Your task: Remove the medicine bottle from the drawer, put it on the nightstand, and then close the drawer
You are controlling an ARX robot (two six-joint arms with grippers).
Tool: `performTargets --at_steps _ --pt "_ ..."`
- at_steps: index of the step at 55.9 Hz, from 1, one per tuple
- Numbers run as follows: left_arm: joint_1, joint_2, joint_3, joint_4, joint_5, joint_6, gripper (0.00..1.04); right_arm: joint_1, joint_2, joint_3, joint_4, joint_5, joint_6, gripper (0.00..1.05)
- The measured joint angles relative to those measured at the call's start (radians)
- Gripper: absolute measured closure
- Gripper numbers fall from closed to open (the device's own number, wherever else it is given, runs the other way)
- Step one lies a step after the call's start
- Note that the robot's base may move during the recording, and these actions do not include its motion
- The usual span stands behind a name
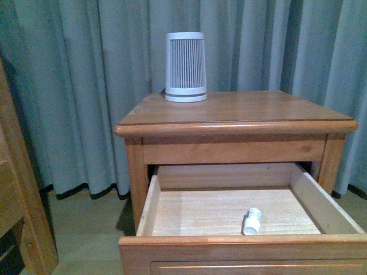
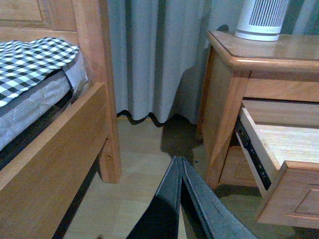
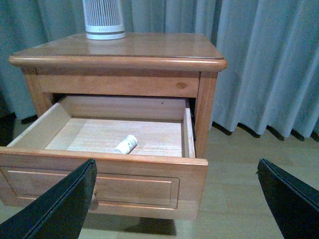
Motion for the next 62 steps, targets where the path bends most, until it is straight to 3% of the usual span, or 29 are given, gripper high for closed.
performTargets --at_steps 3,7,14,19,32,49,62 --pt "0.000 -0.011 0.000 -0.012 0.003 0.000 1.01 0.000 0.000 0.000 0.000 0.001 0.000 0.07" --pt "0.000 -0.114 0.000 -0.151 0.003 0.000 1.01 0.000 0.000 0.000 0.000 0.002 0.000 0.07" --pt "0.000 -0.174 0.000 -0.185 0.003 0.000 1.01 -0.001 0.005 0.002 -0.006 -0.005 0.003 0.07" --pt "0.000 -0.178 0.000 -0.185 0.003 0.000 1.01 0.003 0.213 0.122 -0.152 -0.069 0.120 0.07" --pt "0.000 -0.179 0.000 -0.187 0.003 0.000 0.60 0.122 0.911 0.640 0.054 0.017 0.183 0.07" --pt "0.000 -0.179 0.000 -0.187 0.003 0.002 0.05 0.268 1.593 1.033 -0.013 0.107 0.254 0.07" --pt "0.000 -0.179 0.000 -0.187 0.003 0.002 0.07 0.290 1.947 1.209 -0.006 0.172 0.299 0.07"
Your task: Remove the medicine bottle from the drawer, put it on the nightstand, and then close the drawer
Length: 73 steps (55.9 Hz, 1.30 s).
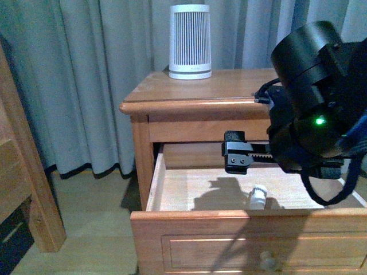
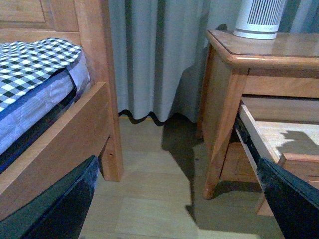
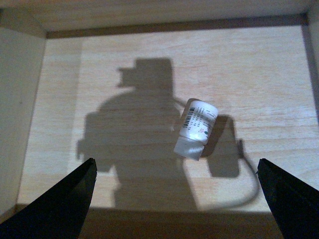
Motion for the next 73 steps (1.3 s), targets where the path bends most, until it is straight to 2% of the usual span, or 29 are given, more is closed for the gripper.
performTargets --at_steps 20,53,73 --pt "0.000 0.000 0.000 0.000 0.000 0.000 0.07 -0.001 0.237 0.200 -0.020 0.007 0.019 0.07" --pt "0.000 0.000 0.000 0.000 0.000 0.000 0.07 -0.045 0.402 0.286 0.011 -0.011 0.030 0.07" --pt "0.000 0.000 0.000 0.000 0.000 0.000 0.07 -0.048 0.410 0.267 0.037 0.007 0.048 0.60"
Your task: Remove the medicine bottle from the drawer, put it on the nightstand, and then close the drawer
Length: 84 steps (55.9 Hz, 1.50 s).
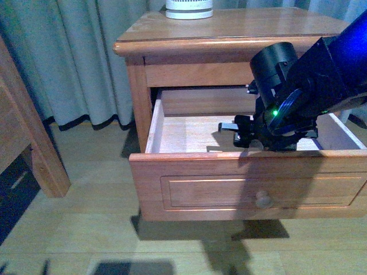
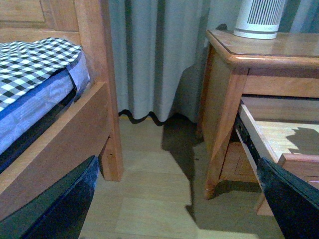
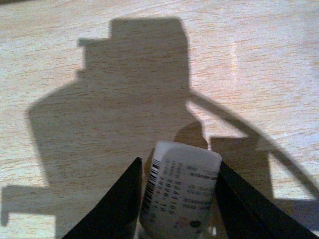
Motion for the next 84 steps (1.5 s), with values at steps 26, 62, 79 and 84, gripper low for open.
performTargets --at_steps 26,62,79,84 --pt "0.000 0.000 0.000 0.000 0.000 0.000 0.07 0.071 -0.385 -0.406 0.233 0.000 -0.061 0.75" --pt "0.000 0.000 0.000 0.000 0.000 0.000 0.07 -0.024 -0.407 0.115 0.104 0.002 -0.318 0.75" --pt "0.000 0.000 0.000 0.000 0.000 0.000 0.07 -0.036 -0.092 0.547 -0.028 0.056 -0.402 0.75" --pt "0.000 0.000 0.000 0.000 0.000 0.000 0.07 -0.035 -0.024 0.644 -0.066 0.069 -0.420 0.59"
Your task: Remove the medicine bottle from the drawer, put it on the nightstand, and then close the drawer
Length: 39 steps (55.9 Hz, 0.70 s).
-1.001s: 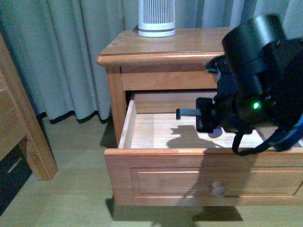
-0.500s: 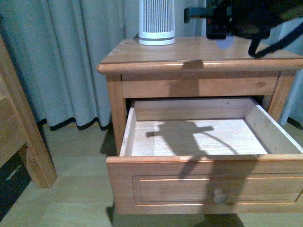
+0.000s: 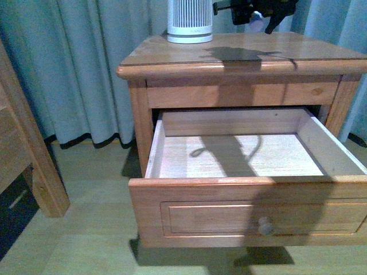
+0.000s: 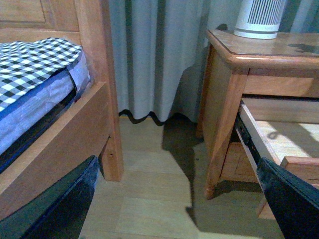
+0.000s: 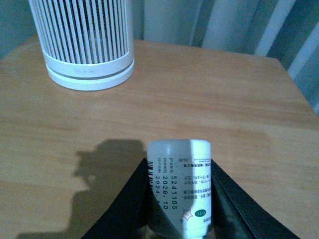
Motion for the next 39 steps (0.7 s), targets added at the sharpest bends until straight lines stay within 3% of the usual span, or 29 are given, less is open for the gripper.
performTargets --at_steps 11,19,26,39 --pt "0.000 0.000 0.000 0.000 0.000 0.000 0.07 0.001 0.013 0.025 0.027 -0.001 0.023 0.27" --pt "0.000 0.000 0.000 0.000 0.000 0.000 0.07 0.005 -0.122 -0.140 0.113 -0.028 0.072 0.05" --pt "0.000 0.000 0.000 0.000 0.000 0.000 0.07 0.011 -0.336 -0.380 0.206 -0.079 0.103 0.07" --pt "0.000 0.000 0.000 0.000 0.000 0.000 0.07 0.038 -0.814 -0.989 0.348 -0.126 0.150 0.49"
